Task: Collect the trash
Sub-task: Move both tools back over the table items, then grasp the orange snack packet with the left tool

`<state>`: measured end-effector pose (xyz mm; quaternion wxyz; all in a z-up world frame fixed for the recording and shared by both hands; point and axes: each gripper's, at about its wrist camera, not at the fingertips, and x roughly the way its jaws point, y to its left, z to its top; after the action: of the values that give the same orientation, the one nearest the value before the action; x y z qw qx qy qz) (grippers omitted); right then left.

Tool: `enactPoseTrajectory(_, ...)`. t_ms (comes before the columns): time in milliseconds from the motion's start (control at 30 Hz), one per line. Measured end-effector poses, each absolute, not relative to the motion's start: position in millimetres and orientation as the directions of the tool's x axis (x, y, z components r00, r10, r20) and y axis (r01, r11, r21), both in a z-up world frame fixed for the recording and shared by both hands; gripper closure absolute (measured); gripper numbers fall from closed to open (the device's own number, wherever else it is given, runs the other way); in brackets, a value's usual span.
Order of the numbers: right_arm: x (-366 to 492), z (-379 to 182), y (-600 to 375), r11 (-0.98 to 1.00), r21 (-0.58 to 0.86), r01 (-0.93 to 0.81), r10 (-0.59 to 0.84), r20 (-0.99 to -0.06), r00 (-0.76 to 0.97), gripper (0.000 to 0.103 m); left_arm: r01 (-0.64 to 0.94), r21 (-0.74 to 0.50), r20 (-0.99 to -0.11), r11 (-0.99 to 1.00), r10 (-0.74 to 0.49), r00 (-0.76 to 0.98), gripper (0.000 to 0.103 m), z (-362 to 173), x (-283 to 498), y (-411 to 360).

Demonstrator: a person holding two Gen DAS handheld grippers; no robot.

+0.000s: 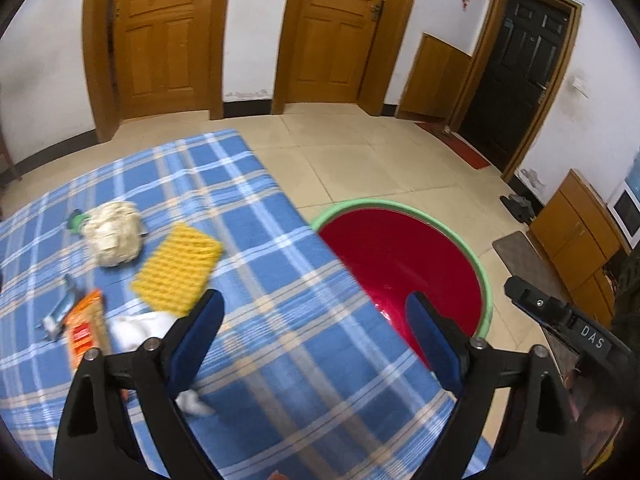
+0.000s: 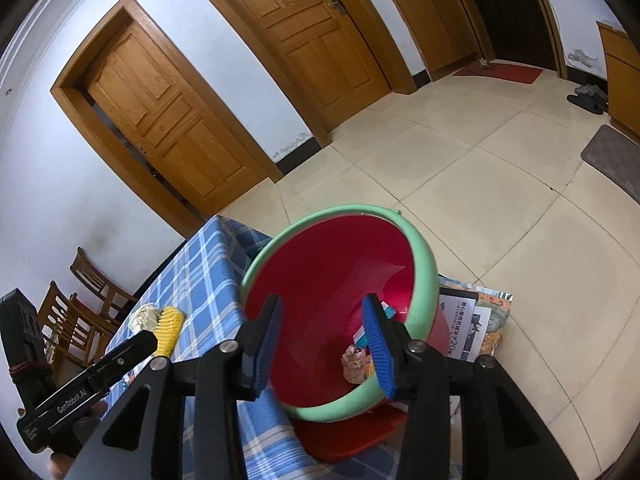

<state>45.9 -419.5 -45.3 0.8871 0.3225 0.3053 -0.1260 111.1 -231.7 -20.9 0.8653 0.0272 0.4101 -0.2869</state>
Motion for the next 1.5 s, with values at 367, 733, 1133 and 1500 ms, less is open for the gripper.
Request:
enactPoseTrajectory(367,50.2,-32.4,-396.0,0.789,0.486,0.376,0.000,-0.612,0.791,0.055,0.384,-0.201,-0.741,0.901,-0.396,0.542,0.032,-23.9,119.4,-164.6)
enactPoseTrajectory(733,55.8,-30.5,-378.7,0.812,0.469,0.348,0.020,-0.619,0.785,0.053,0.230,-0.153,-0.781,0.961,-0.260,0.568,0.037,-42.3,130.9,-110.2)
enactPoseTrajectory(1133,60.6,-35.4,-371.8,0.819,0.454,0.351,0.025,-0.639,0.769,0.053,0.137,-0.160,-0.831,0.977,-0.209,0.515,0.048,-77.2,152.4,-91.8)
enactPoseTrajectory(1500,63.2,-39.8,-366.7,0.822,0.453,0.345,0.040,-0.650,0.759,0.053,0.139,-0.165,-0.829,0.976,-0.214,0.517,0.059,-87.0,153.8,-89.9)
